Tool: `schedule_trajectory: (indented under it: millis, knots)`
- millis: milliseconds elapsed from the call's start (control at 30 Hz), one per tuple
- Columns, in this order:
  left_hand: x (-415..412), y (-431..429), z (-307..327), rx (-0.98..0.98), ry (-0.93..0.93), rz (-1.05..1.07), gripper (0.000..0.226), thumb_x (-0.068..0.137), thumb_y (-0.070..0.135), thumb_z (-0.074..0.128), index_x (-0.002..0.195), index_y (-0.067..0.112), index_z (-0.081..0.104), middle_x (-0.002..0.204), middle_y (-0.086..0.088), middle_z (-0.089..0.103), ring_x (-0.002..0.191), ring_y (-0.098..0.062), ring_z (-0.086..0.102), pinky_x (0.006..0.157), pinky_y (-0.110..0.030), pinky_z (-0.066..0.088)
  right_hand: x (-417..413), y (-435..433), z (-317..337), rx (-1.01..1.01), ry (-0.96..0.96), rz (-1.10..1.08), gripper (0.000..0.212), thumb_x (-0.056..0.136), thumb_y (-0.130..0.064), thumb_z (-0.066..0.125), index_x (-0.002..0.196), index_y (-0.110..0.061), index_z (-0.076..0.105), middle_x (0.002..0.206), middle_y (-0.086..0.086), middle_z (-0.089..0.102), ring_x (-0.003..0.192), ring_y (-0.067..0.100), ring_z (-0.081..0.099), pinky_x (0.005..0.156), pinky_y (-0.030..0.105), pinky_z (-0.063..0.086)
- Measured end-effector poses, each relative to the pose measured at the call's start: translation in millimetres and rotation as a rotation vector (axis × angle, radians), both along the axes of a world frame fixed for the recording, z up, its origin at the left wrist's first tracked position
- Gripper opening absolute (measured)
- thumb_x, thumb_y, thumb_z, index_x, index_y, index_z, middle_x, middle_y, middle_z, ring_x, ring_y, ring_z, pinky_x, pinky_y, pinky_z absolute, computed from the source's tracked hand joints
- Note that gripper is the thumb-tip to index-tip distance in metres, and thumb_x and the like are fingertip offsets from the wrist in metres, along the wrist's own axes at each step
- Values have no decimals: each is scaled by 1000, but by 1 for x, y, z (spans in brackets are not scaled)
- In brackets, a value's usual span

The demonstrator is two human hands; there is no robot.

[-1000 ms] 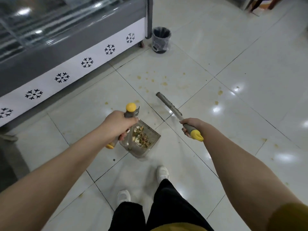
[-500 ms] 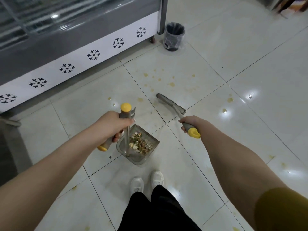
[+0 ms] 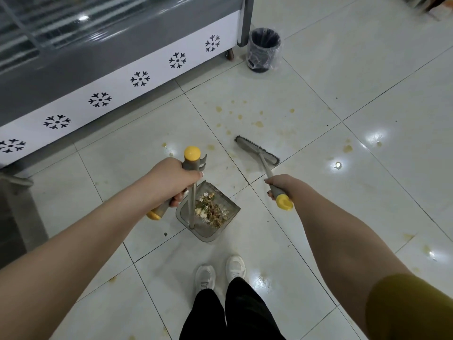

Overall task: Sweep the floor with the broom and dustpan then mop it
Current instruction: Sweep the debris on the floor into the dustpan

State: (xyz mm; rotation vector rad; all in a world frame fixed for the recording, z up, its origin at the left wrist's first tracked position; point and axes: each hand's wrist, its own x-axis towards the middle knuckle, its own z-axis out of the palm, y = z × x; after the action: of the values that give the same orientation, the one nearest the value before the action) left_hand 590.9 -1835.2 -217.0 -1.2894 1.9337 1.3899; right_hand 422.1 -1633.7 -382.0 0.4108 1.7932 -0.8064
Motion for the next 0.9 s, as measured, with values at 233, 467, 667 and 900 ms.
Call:
schedule_trajectory:
  millis: [233, 467, 667, 900]
  knots:
    - [0, -7, -1, -24, -37, -21, 30, 87, 16, 56, 62, 10, 40, 47, -5, 31, 25, -13, 28, 32, -14, 27, 22, -8, -7, 155, -37, 266, 38, 102, -21, 33, 134, -2, 33, 70, 11, 56, 70, 25, 57, 73, 36, 49]
    - [-7, -15, 3, -56, -73, -82, 28, 85, 12, 52, 60, 10, 37, 50, -6, 31, 24, -12, 28, 32, -15, 28, 68, 16, -3, 135, -106, 201, 10, 87, -13, 59, 89, -6, 54, 70, 11, 55, 55, 22, 54, 46, 24, 49]
    - [-20, -19, 12, -65, -70, -154, 26, 84, 11, 49, 61, 10, 38, 45, -4, 33, 25, -11, 29, 34, -15, 29, 116, 2, 11, 163, -263, 452, 45, 101, -27, 37, 136, 2, 35, 74, 6, 55, 94, 23, 53, 98, 35, 44]
    - [-17, -15, 17, -90, -90, -205, 25, 84, 10, 48, 60, 11, 38, 47, -4, 32, 27, -12, 29, 38, -16, 28, 74, 13, 51, 78, -330, 162, 17, 95, -26, 49, 94, -10, 44, 67, 5, 49, 30, 12, 50, 36, 11, 39]
